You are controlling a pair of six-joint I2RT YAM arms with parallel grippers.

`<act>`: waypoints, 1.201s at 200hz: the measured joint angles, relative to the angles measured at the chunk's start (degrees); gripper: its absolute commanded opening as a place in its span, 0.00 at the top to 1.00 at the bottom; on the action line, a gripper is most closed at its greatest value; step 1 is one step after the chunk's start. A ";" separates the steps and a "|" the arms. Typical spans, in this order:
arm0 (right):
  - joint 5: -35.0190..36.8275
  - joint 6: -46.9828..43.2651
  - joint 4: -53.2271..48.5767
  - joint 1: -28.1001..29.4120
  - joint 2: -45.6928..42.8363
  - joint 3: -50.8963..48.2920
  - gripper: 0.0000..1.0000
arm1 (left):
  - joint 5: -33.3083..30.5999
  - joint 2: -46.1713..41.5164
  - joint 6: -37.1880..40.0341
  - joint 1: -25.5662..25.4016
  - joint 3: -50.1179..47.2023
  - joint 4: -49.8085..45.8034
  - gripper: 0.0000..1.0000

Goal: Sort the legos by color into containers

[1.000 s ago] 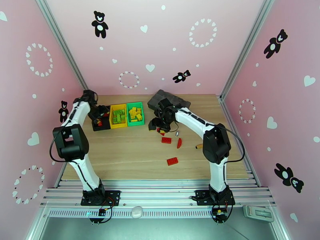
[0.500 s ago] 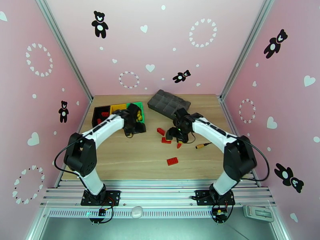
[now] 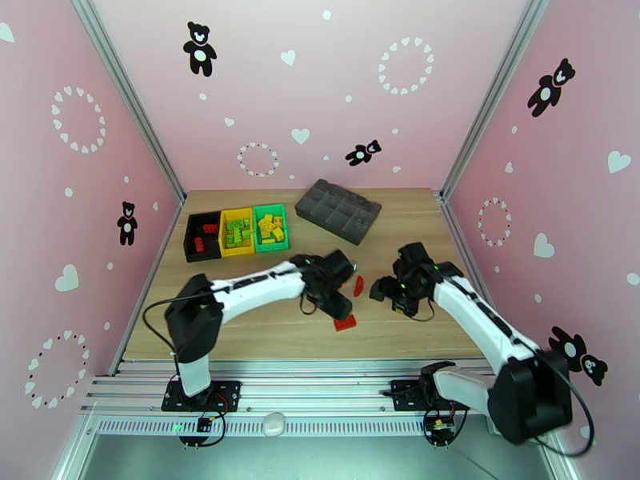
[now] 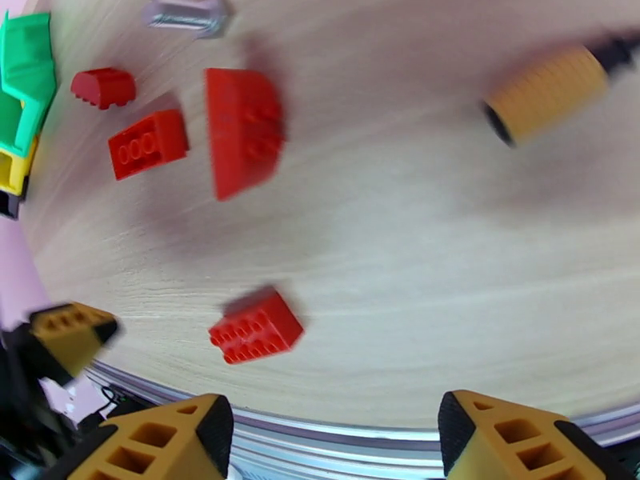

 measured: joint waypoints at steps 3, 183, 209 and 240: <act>-0.11 0.02 -0.13 -0.22 -0.57 -0.39 0.27 | 0.00 0.35 0.13 -0.39 0.20 0.00 0.26; -2.38 3.21 -4.37 -0.92 -12.70 -6.01 0.28 | -8.92 14.93 3.52 -3.63 10.86 -3.23 0.64; -3.34 3.87 -2.71 -0.85 -11.41 -6.01 0.29 | -9.35 13.27 1.81 -2.99 8.57 -2.60 0.67; -3.82 5.22 0.66 1.95 -7.89 -5.81 0.29 | -9.05 7.67 -1.38 1.44 2.84 -1.18 0.68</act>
